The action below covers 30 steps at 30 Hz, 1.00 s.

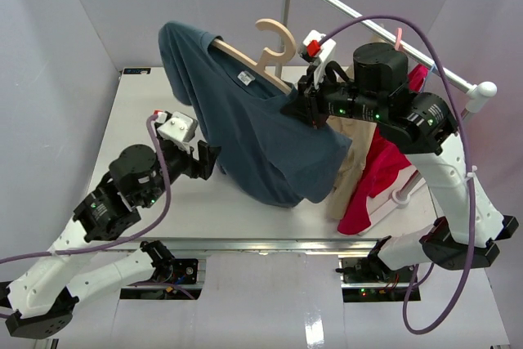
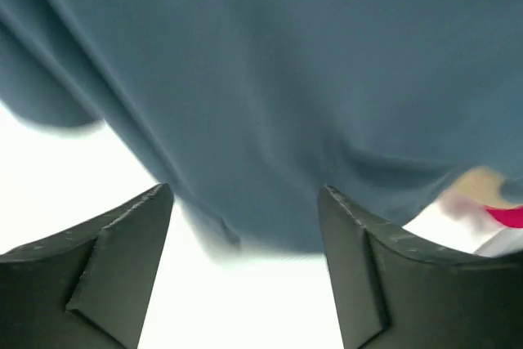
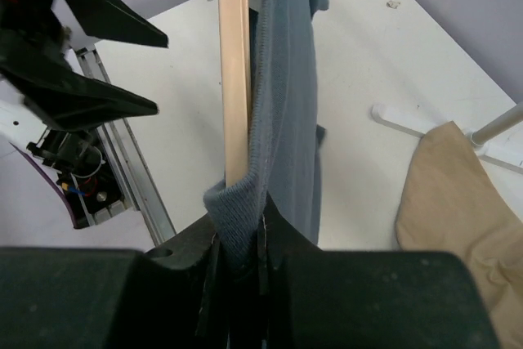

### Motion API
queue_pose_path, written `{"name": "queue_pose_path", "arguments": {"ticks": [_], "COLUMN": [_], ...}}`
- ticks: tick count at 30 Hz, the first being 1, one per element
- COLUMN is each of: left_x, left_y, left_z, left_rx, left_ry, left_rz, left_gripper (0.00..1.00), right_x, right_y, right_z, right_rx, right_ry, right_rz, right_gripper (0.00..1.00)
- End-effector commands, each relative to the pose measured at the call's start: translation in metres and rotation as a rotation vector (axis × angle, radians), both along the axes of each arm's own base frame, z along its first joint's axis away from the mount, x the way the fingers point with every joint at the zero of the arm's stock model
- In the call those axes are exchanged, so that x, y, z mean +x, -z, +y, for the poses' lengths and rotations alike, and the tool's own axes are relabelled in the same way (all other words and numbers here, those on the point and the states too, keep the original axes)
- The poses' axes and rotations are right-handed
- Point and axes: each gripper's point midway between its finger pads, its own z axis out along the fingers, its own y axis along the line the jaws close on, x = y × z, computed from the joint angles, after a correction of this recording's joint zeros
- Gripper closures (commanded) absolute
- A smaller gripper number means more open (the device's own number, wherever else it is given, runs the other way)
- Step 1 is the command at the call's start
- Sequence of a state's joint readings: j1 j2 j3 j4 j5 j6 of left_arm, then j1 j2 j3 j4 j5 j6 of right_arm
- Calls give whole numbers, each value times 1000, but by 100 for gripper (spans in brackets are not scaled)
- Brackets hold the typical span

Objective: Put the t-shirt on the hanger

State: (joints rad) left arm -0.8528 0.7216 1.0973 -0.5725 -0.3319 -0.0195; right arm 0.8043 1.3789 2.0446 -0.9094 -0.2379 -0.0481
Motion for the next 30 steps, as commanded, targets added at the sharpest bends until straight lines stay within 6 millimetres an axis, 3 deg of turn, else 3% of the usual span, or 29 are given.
{"name": "queue_pose_path", "arguments": {"ticks": [1, 5, 10, 14, 19, 27, 29, 30], "left_x": [9, 9, 0, -5, -6, 7, 14, 22], "left_y": [-19, -12, 0, -2, -7, 5, 14, 16], "left_z": [27, 34, 41, 43, 20, -8, -8, 3], "left_rx": [-100, -60, -65, -70, -86, -19, 25, 40], "left_ry": [-157, -190, -173, -151, -47, 21, 2, -71], "left_rz": [-71, -51, -57, -83, -101, -88, -70, -60], "left_gripper": [24, 21, 19, 19, 18, 18, 46, 75], "right_x": [-16, -29, -49, -61, -75, -90, -92, -92], "right_y": [-44, -62, -67, -69, -74, -79, -79, -79], "right_z": [-16, -31, -42, -48, -52, -56, -57, -58], "right_rx": [116, 125, 126, 138, 168, 205, 207, 209], "right_ry": [4, -2, -52, -78, -117, -167, -170, -168], "right_rz": [-82, -130, -143, -153, -169, -188, -192, -194], "right_gripper": [92, 92, 92, 92, 92, 92, 92, 92]}}
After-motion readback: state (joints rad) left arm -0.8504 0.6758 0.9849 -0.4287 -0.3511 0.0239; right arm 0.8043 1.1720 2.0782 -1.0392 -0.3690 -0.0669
